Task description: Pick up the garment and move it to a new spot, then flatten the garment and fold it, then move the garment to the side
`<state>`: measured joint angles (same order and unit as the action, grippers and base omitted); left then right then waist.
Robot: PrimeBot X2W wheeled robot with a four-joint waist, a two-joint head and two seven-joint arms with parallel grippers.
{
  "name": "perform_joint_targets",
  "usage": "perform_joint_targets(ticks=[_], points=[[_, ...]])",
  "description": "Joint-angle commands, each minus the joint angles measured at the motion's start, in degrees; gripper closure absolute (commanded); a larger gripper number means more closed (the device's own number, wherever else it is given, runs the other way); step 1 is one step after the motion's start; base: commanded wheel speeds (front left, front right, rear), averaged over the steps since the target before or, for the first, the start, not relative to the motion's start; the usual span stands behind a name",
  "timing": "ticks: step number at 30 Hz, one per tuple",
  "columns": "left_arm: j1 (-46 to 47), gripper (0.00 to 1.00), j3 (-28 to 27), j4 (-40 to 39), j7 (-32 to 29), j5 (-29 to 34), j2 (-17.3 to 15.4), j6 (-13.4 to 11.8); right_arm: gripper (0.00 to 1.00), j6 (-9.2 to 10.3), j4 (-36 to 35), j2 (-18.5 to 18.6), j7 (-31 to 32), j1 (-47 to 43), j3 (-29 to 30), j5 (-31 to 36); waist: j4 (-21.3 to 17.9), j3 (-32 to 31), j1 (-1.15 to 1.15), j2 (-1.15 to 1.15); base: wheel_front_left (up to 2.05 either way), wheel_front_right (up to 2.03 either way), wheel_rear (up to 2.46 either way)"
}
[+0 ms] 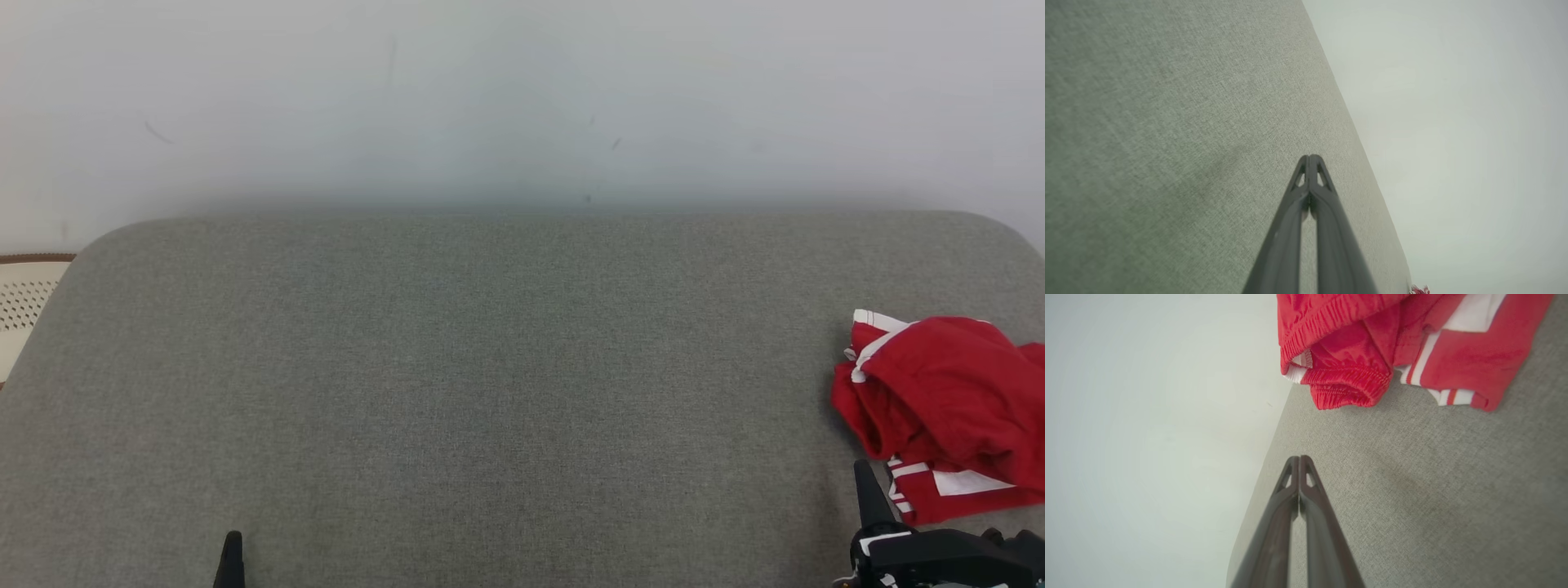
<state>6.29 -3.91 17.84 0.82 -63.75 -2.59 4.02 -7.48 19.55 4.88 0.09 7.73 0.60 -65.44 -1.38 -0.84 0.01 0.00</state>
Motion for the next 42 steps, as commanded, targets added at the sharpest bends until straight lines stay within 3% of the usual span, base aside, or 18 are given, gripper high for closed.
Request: perform_joint_targets(ticks=[1, 42], points=[[1.4, 1.00, -0.4, -0.7, -0.4, -2.2, -0.3, 0.5, 1.00, -0.01, -0.7, -0.2, 0.6, 1.3, 0.6, -2.1, 0.1, 0.0, 0.00, 0.00, 0.00, 0.00, 0.00], [2.5, 1.00, -1.9, -1.0, -5.3, -22.8, -0.4, 3.0, 1.00, -0.02, -2.1, -1.6, 6.0, 1.7, 5.7, -21.3, 1.0, 0.8, -0.01, 0.00, 0.00, 0.00, 0.00]])
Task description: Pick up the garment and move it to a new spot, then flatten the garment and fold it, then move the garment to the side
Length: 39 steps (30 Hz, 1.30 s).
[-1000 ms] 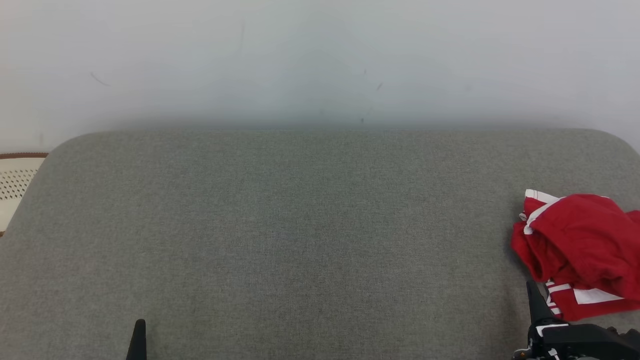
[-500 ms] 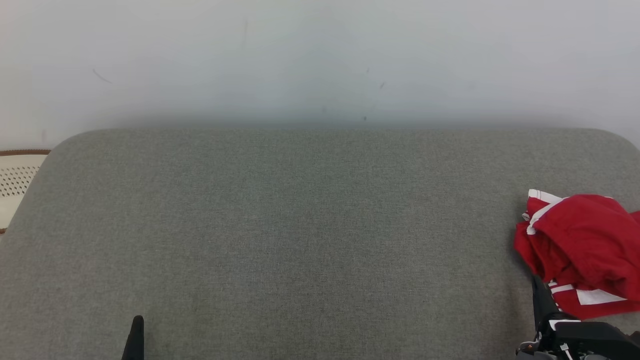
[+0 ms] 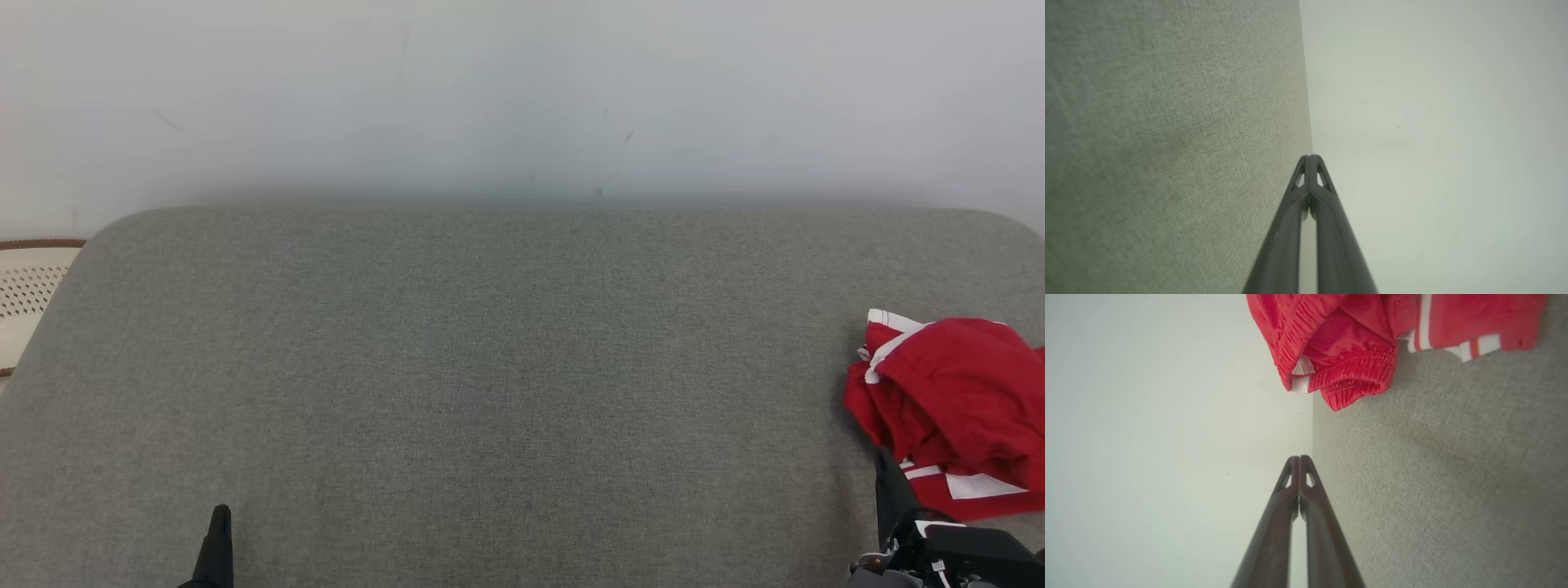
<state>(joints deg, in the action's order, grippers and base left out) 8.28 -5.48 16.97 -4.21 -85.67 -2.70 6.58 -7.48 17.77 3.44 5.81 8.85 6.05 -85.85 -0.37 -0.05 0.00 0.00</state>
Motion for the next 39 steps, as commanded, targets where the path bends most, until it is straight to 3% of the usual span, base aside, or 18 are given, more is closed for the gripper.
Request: perform_joint_targets(ticks=[1, 15, 39], points=[[0.6, 1.00, -0.4, -0.2, -0.4, -1.3, -0.3, 0.4, 1.00, -0.02, -0.3, -0.2, 0.4, 0.6, 0.3, -1.3, 0.0, 0.0, 0.00, 0.00, 0.00, 0.00, 0.00], [1.0, 1.00, -0.7, -0.3, -1.7, -6.8, -0.3, 1.0, 1.00, -0.02, -0.7, -0.6, 1.8, 0.8, 1.6, -6.2, 0.4, 0.3, 0.00, 0.00, 0.00, 0.00, 0.00], [0.9, 1.00, -0.7, -0.3, -1.6, -6.8, -0.3, 1.1, 1.00, -0.02, -0.7, -0.6, 1.8, 0.8, 1.7, -6.1, 0.4, 0.3, 0.00, 0.00, 0.00, 0.00, 0.00]])
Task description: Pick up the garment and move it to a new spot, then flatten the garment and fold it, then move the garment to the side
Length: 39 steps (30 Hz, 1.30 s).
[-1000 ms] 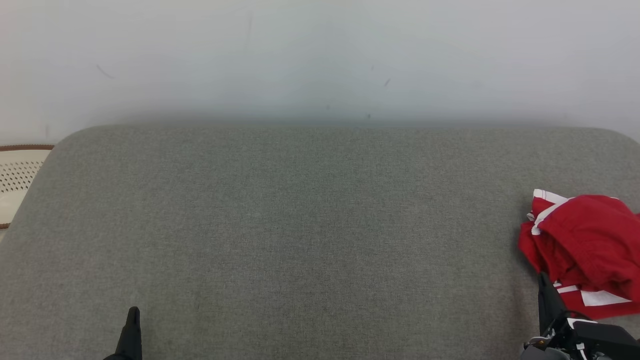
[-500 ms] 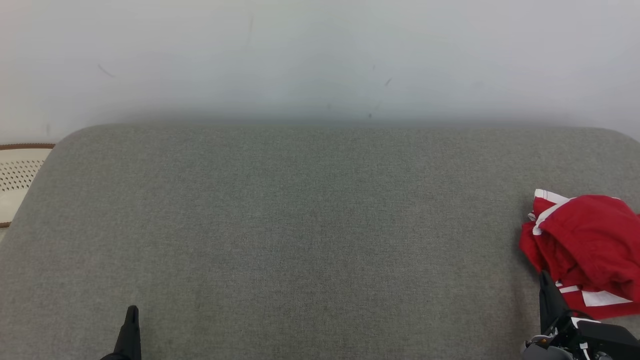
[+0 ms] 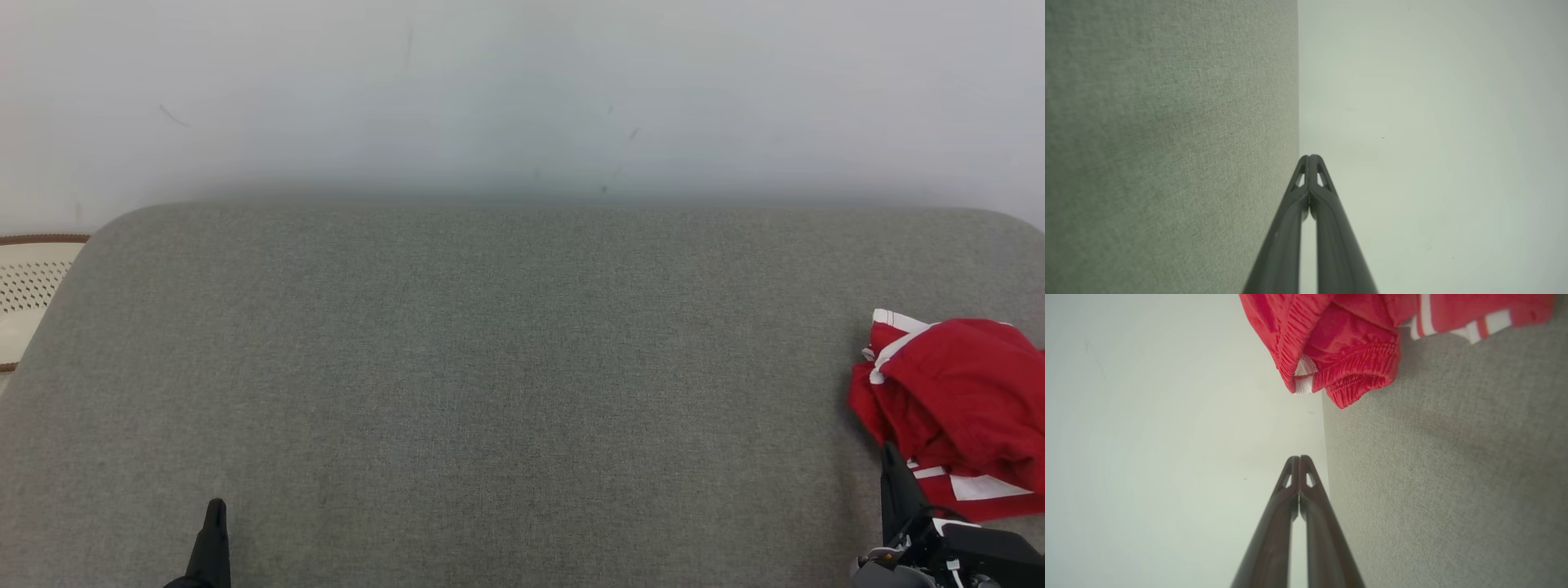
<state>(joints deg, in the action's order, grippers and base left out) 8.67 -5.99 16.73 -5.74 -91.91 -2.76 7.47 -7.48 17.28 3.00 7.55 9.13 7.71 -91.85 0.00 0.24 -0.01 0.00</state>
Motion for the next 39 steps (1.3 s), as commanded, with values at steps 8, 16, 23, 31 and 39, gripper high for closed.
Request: perform_joint_targets(ticks=[8, 16, 23, 31, 39], points=[[0.5, 1.00, -0.2, 0.0, -0.1, -0.6, -0.2, 0.2, 1.00, -0.02, -0.2, -0.2, 0.1, 0.5, 0.0, -0.1, 0.0, 0.0, 0.01, 0.00, 0.00, 0.00, 0.00], [0.5, 1.00, -0.2, 0.0, -0.1, -0.6, -0.2, 0.2, 1.00, -0.02, -0.2, -0.2, 0.1, 0.5, 0.0, -0.1, 0.0, 0.0, 0.01, 0.00, 0.00, 0.00, 0.00], [0.5, 1.00, -0.2, 0.0, -0.1, -0.6, -0.2, 0.2, 1.00, -0.02, -0.2, -0.2, 0.1, 0.5, 0.0, -0.1, 0.0, 0.0, 0.01, 0.00, 0.00, 0.00, 0.00], [0.5, 1.00, -0.2, 0.0, -0.1, -0.6, -0.2, 0.2, 1.00, -0.02, -0.2, -0.2, 0.1, 0.5, 0.1, -0.1, 0.0, 0.0, 0.01, 0.00, 0.00, 0.00, 0.00], [0.5, 1.00, -0.2, 0.0, -0.1, -0.6, -0.2, 0.2, 1.00, -0.02, -0.2, -0.2, 0.1, 0.5, 0.1, -0.1, 0.0, 0.0, 0.01, 0.00, 0.00, 0.00, 0.00]])
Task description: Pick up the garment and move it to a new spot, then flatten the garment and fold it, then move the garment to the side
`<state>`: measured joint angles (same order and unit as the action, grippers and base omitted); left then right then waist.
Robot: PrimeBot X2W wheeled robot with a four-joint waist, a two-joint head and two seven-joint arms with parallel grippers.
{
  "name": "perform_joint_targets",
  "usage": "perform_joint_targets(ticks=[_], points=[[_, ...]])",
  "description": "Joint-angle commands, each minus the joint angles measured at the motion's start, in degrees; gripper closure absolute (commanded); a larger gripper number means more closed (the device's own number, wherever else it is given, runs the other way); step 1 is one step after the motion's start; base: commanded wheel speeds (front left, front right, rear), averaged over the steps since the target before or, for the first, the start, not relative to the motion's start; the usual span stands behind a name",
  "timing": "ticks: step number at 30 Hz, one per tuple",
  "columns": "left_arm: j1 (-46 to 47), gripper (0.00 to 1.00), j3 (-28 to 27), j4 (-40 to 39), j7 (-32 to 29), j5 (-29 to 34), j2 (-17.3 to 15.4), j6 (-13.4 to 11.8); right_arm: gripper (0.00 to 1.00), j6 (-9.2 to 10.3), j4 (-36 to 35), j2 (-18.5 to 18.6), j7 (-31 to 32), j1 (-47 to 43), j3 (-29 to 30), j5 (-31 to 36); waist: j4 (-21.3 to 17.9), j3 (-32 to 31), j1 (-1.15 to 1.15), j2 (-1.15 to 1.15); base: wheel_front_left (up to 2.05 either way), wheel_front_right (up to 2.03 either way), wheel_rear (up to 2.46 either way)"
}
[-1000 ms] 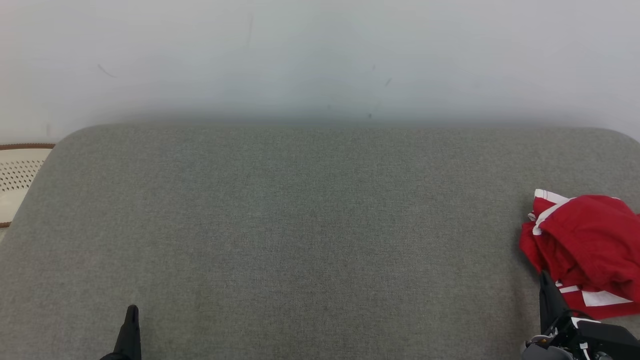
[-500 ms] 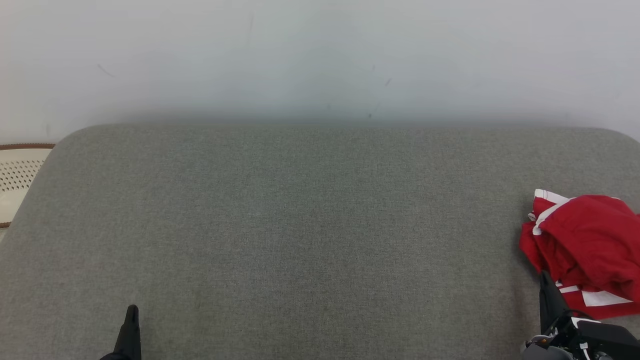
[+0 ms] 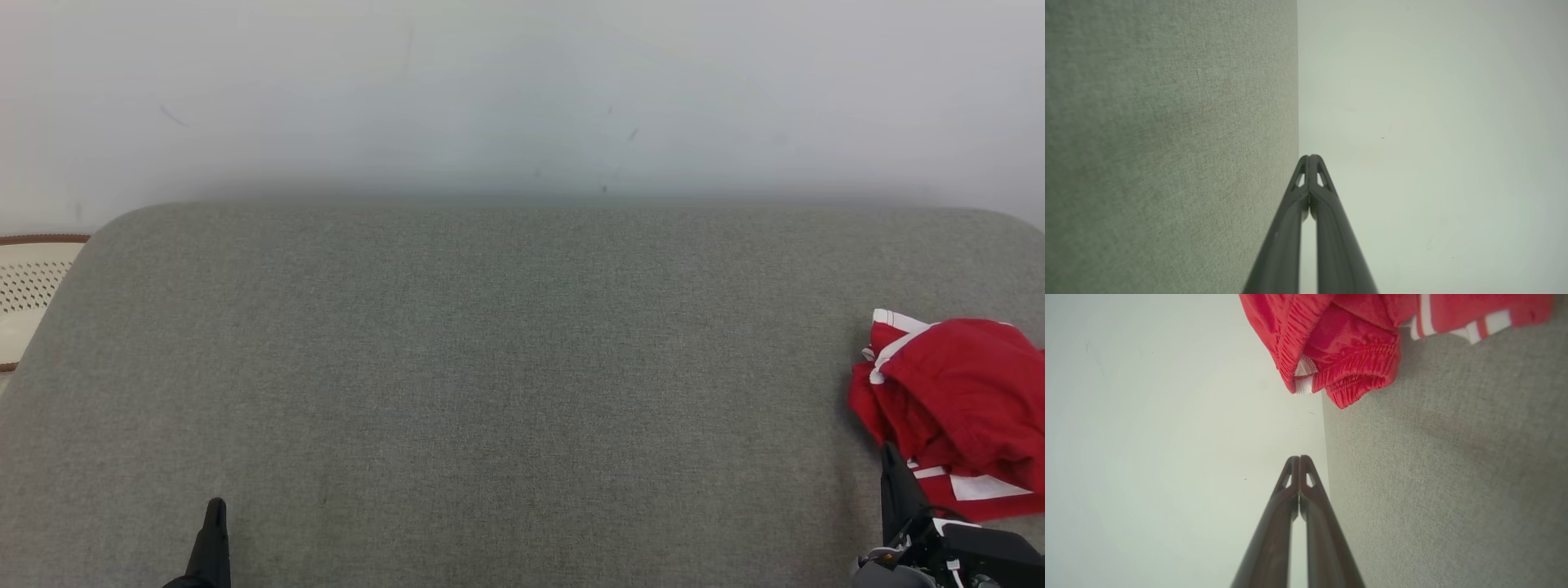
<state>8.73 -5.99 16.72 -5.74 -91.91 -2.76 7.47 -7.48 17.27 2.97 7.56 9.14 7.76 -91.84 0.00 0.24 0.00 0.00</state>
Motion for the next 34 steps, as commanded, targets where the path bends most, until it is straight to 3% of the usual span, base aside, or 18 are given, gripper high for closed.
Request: perform_joint_targets(ticks=[1, 34], points=[[0.4, 1.00, -0.2, 0.0, -0.1, -0.6, -0.2, 0.2, 1.00, -0.02, -0.2, -0.2, 0.1, 0.5, 0.0, -0.1, 0.0, 0.0, 0.00, 0.00, 0.00, 0.00, 0.00], [0.4, 1.00, -0.2, 0.0, -0.1, -0.6, -0.2, 0.2, 1.00, -0.02, -0.2, -0.2, 0.1, 0.5, 0.0, -0.1, 0.0, 0.0, 0.00, 0.00, 0.00, 0.00, 0.00]])
